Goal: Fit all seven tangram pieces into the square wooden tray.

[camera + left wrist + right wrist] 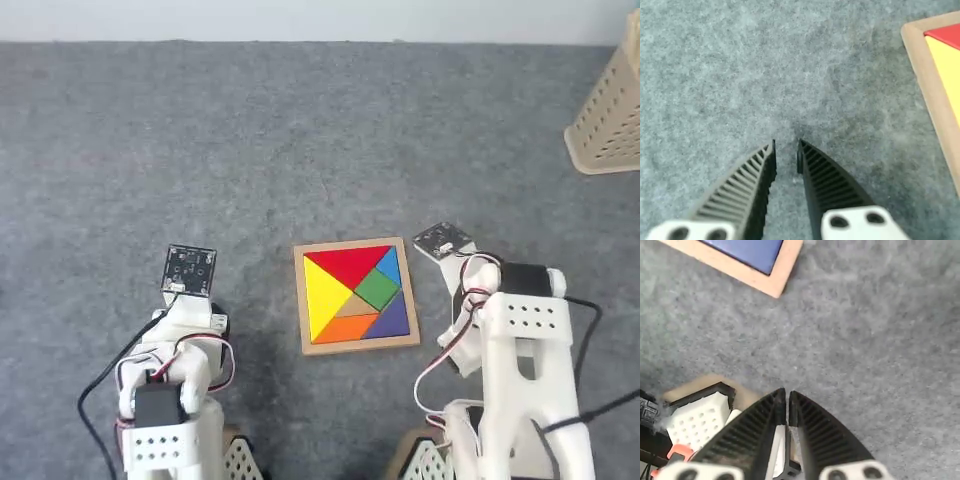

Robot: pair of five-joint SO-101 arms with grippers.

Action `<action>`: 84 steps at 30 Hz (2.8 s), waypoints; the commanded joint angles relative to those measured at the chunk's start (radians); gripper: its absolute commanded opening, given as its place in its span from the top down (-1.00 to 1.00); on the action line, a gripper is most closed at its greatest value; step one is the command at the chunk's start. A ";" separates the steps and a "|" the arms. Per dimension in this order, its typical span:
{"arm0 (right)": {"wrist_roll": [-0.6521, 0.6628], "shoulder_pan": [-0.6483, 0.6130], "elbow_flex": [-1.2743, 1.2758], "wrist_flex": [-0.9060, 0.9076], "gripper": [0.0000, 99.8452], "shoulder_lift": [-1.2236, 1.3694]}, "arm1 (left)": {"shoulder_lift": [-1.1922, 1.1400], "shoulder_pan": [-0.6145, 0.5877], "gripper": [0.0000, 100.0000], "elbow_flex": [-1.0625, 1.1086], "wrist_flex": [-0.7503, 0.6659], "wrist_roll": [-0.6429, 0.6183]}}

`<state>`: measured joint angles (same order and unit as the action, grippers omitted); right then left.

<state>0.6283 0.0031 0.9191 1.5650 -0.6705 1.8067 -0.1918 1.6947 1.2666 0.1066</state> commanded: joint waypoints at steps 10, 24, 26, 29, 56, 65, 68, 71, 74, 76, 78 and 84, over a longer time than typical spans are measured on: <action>-0.382 0.022 -0.060 -0.223 0.99 -0.039 | 0.021 0.002 0.86 -0.010 0.000 -0.008; -0.436 0.022 -0.084 -0.346 0.99 -0.045 | 0.021 0.002 0.86 -0.010 0.000 -0.008; -0.436 0.022 -0.107 -0.341 0.99 -0.054 | 0.021 0.002 0.86 -0.010 0.000 -0.008; -0.436 0.022 -0.117 -0.341 0.99 -0.110 | 0.021 0.002 0.86 -0.010 0.000 -0.008; -0.430 0.019 0.503 -0.409 0.99 -1.089 | 0.021 0.002 0.86 -0.010 0.000 -0.008; -0.430 0.016 0.763 -0.410 0.99 -1.145 | 0.021 0.002 0.86 -0.010 0.000 -0.008; -0.430 0.016 0.764 -0.401 0.99 -1.139 | 0.021 0.002 0.86 -0.010 0.000 -0.008; -0.430 0.019 0.764 -0.325 0.99 -1.139 | 0.021 0.002 0.86 -0.010 0.000 -0.008; -0.433 0.016 0.764 -0.257 0.99 -1.144 | 0.021 0.002 0.86 -0.010 0.000 -0.008; -0.430 0.019 0.764 -0.257 0.99 -1.142 | 0.021 0.002 0.86 -0.010 0.000 -0.008; -0.430 0.019 0.764 -0.257 0.99 -1.142 | 0.021 0.002 0.86 -0.010 0.000 -0.008; -0.430 0.016 0.764 -0.257 0.99 -1.142 | 0.021 0.002 0.86 -0.010 0.000 -0.008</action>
<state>0.2033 0.0092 1.6663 1.2965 -1.7998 1.8067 -0.1918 1.6947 1.2666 0.1066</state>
